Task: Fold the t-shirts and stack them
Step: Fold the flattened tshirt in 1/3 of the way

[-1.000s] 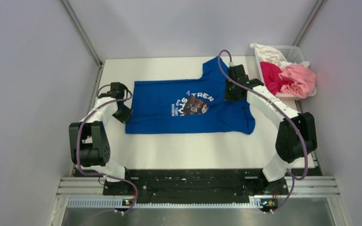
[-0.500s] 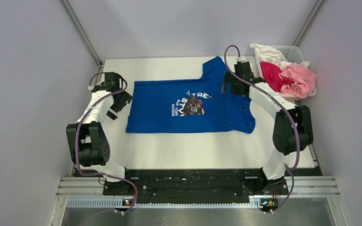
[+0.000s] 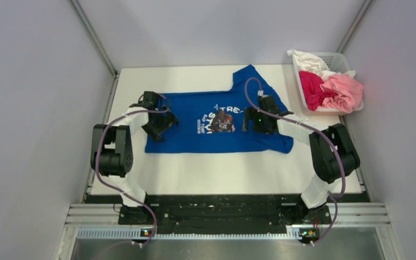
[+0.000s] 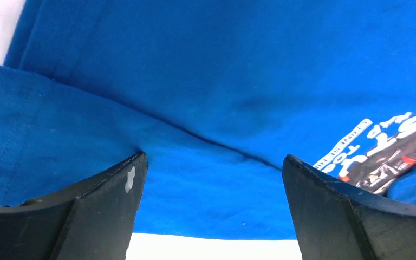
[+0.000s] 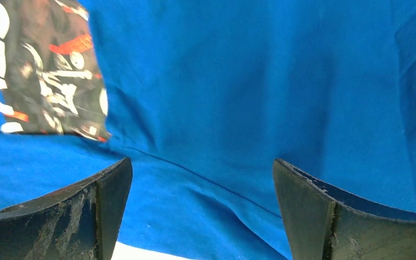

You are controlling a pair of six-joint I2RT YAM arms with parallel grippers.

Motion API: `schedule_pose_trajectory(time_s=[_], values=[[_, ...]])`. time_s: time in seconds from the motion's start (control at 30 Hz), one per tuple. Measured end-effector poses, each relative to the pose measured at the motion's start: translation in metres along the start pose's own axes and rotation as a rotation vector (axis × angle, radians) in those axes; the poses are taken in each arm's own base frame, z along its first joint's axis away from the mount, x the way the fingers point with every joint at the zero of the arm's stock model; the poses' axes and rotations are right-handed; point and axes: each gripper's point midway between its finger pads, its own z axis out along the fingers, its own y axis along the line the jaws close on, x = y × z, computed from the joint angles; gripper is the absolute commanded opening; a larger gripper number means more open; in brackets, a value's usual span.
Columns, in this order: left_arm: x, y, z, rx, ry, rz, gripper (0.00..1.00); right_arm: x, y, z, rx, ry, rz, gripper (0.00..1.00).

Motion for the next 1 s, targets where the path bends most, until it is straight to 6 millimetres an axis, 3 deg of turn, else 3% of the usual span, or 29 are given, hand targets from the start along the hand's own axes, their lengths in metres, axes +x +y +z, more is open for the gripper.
schedule_pose_trajectory(time_s=[0.1, 0.2, 0.63, 0.8, 1.0], values=[[0.000, 0.000, 0.004, 0.019, 0.005, -0.008, 0.99, 0.021, -0.009, 0.005, 0.030, 0.024, 0.015, 0.99], [0.003, 0.003, 0.002, 0.049, -0.014, -0.009, 0.99, 0.030, -0.009, -0.002, 0.015, -0.011, 0.045, 0.99], [0.069, 0.054, -0.030, 0.112, -0.045, -0.025, 0.99, 0.130, -0.024, -0.077, -0.013, 0.017, 0.167, 0.99], [0.091, 0.068, -0.041, 0.106, -0.024, -0.046, 0.99, 0.146, -0.035, -0.092, 0.009, 0.032, 0.200, 0.99], [0.112, 0.091, -0.050, 0.048, 0.009, -0.073, 0.99, 0.147, -0.041, -0.092, 0.047, 0.045, 0.193, 0.99]])
